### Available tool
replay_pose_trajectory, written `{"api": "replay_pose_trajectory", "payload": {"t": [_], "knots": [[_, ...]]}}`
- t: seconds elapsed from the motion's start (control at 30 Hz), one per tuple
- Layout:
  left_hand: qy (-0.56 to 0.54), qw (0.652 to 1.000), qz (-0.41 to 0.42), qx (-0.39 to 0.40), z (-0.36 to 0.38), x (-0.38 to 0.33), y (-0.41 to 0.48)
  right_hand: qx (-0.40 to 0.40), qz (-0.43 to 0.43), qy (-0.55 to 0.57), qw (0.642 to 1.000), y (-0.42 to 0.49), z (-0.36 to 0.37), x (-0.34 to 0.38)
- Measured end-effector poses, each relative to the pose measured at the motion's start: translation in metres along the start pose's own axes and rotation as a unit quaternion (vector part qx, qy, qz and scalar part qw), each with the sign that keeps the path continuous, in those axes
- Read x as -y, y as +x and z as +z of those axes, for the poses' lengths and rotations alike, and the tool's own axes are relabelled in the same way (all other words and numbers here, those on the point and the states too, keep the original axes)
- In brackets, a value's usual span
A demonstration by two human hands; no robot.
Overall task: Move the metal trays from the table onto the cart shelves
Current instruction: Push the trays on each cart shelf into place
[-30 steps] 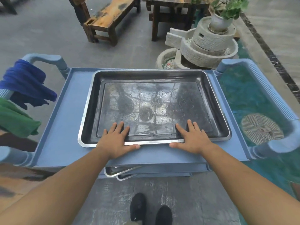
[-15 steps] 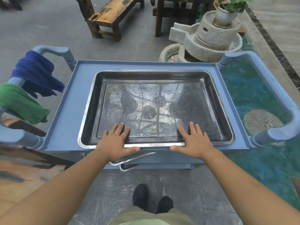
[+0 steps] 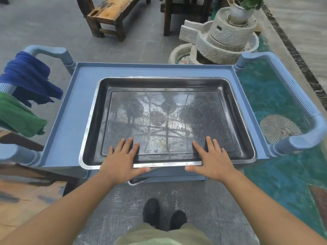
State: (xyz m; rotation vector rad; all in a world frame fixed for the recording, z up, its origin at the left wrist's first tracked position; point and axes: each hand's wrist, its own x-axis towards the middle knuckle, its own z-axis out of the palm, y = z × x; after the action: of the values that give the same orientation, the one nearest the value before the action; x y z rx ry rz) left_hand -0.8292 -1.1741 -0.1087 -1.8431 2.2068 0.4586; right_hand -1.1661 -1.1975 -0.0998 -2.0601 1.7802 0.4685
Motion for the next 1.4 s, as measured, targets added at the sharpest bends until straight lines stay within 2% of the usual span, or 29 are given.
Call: {"api": "replay_pose_trajectory", "payload": {"t": [0.47, 0.6, 0.67, 0.77, 0.87, 0.93, 1.0, 1.13, 1.23, 1.4], "knots": [[0.002, 1.0, 0.009, -0.005, -0.005, 0.0, 0.001, -0.007, -0.012, 0.049, 0.999, -0.002, -0.006, -0.003], [0.002, 1.0, -0.012, 0.022, -0.011, -0.006, -0.005, -0.03, -0.024, 0.064, 0.997, -0.008, -0.008, -0.004], [-0.009, 0.999, -0.041, -0.001, -0.009, -0.016, -0.016, -0.067, -0.044, 0.075, 0.994, -0.017, -0.002, -0.001], [-0.016, 0.994, -0.068, -0.082, 0.008, -0.037, -0.043, -0.134, -0.106, 0.088, 0.981, -0.04, 0.016, 0.002], [-0.05, 0.986, -0.06, -0.149, 0.033, -0.058, -0.08, -0.183, -0.153, 0.116, 0.964, -0.07, 0.041, -0.001], [-0.074, 0.983, -0.057, -0.157, 0.052, -0.066, -0.104, -0.202, -0.168, 0.125, 0.957, -0.089, 0.061, -0.006], [-0.079, 0.987, -0.065, -0.125, 0.071, -0.069, -0.122, -0.19, -0.171, 0.102, 0.961, -0.103, 0.08, -0.012], [-0.085, 0.991, -0.085, -0.056, 0.098, -0.065, -0.133, -0.093, -0.132, 0.088, 0.983, -0.11, 0.106, -0.024], [-0.098, 0.992, -0.079, -0.029, 0.105, -0.055, -0.118, -0.041, -0.102, 0.089, 0.99, -0.097, 0.117, -0.024], [-0.083, 0.995, -0.051, 0.003, 0.121, -0.038, -0.069, -0.001, -0.087, 0.035, 0.996, -0.062, 0.141, -0.011]]}}
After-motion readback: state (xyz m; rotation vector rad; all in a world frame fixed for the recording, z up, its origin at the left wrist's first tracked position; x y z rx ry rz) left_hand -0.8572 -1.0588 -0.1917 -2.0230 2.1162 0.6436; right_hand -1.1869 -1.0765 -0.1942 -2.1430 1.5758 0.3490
